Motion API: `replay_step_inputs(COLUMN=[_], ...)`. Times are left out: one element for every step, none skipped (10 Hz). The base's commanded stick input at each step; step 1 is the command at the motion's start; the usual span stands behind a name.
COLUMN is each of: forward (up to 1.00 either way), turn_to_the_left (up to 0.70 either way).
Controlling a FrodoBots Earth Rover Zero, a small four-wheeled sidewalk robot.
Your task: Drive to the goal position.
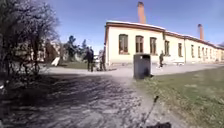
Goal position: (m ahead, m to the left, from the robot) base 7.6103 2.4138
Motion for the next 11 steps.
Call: replay_step_inputs(forward=[0.85, 0.85, 0.85, 0.85, 0.85, 0.85, 0.85, 0.85, 0.85, 0.85, 0.85], turn_to_the_left=[0.00, 0.00, 0.00, 0.00, 0.00, 0.00, 0.00, 0.00, 0.00, 0.00, 0.00])
